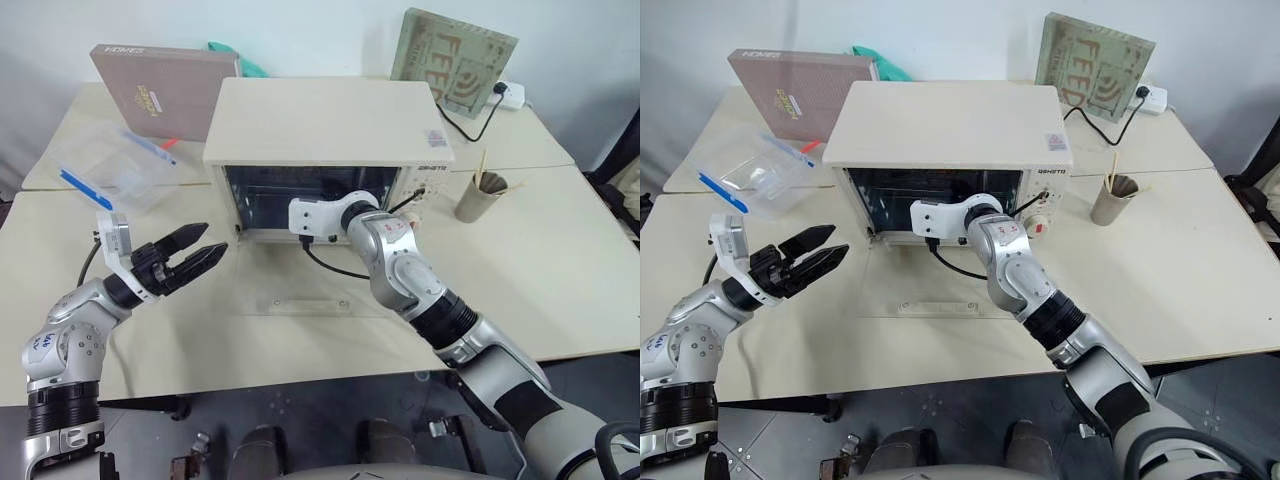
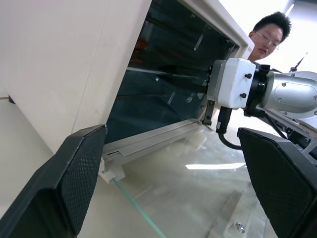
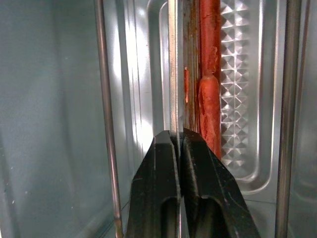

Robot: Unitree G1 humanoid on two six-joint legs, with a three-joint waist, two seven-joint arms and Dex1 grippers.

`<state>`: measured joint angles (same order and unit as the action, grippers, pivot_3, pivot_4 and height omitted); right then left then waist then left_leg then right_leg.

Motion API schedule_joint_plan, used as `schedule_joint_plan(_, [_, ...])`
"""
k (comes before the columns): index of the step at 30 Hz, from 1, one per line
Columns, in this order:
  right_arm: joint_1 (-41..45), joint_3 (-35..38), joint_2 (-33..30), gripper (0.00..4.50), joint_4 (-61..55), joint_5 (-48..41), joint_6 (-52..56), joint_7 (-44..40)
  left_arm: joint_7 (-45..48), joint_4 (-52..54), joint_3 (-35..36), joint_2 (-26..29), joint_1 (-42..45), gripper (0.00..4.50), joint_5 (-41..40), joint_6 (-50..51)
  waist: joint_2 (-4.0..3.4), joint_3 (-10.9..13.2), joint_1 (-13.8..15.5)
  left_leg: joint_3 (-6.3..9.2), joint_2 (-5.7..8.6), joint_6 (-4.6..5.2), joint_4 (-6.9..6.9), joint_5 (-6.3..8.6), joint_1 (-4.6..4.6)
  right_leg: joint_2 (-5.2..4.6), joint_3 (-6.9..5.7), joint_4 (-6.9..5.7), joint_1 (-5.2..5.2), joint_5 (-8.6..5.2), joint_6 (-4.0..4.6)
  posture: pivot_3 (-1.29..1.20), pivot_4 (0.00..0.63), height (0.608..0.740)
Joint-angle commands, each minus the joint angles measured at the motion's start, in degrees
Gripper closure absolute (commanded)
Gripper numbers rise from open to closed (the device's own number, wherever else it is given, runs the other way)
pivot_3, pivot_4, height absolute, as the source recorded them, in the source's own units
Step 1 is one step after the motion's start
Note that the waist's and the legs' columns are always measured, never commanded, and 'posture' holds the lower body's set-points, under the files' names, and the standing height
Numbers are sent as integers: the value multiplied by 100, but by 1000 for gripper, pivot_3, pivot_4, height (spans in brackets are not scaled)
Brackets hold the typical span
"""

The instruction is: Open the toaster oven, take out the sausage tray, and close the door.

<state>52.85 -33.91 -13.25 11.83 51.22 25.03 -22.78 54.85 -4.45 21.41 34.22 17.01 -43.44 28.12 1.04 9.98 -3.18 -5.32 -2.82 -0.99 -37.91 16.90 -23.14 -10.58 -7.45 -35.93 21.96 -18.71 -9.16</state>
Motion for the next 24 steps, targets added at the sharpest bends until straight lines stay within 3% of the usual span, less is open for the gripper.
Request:
schedule_joint_plan(1, [-149,-91,-4,4488,10,151,34,-147,-40,293,99,-5,-68,0,-58,-72,0,0,-1,0,0,0,0,0,0,0,0,0,0,0,0,0,150,740])
schedule_joint_plan(18, [-627,17,197,4488,-491,172,71,-422,-246,454,101,-55,-155,0,-107,-19,3,-2,6,6,0,-1,11,0,1,0,-4,0,0,0,0,0,150,740])
schedule_joint_plan(24, [-496,18,190,4488,0,153,-274,-198,-268,454,94,-64,-165,0,-97,-31,3,-2,-9,4,0,-1,10,0,4,0,-4,1,-1,0,0,0,150,740])
